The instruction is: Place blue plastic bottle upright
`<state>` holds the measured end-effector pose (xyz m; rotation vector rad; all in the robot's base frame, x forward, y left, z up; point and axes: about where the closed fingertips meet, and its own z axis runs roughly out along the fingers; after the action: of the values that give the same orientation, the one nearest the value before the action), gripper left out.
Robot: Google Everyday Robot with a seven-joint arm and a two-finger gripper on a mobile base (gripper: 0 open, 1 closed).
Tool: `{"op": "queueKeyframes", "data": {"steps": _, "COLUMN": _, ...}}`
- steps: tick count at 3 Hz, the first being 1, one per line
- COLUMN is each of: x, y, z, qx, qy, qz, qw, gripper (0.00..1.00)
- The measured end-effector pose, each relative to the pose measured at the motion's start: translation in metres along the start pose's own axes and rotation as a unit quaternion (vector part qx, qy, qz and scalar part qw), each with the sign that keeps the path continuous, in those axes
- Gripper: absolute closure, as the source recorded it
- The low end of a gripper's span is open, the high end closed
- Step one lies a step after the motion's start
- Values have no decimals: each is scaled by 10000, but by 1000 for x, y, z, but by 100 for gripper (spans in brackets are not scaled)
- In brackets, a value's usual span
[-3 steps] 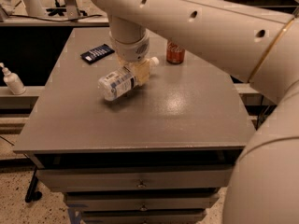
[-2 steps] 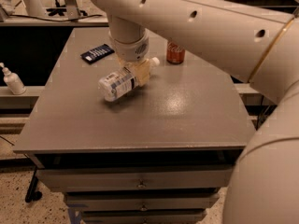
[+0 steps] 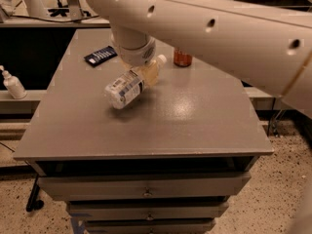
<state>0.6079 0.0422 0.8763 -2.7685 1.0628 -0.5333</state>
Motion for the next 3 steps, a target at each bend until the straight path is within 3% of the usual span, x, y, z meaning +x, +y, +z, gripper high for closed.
{"op": "queueKeyframes", "data": {"steps": 1, "x": -6, "y": -4, "z": -33, "qx": 793, "qy": 756, "qz": -1053, "qw": 9884, "gripper": 100}}
{"op": "queueKeyframes", "data": {"steps": 2, "x": -13, "y": -19, "z": -55, "qx": 1441, "qy": 1105, "qz": -1812, "qw": 9665, "gripper": 100}}
{"op": "queueKeyframes", "data": {"steps": 3, "x": -3, "y": -40, "z": -71, "qx": 2134, "qy": 1092, "qz": -2238, "qw": 9447, "gripper": 100}}
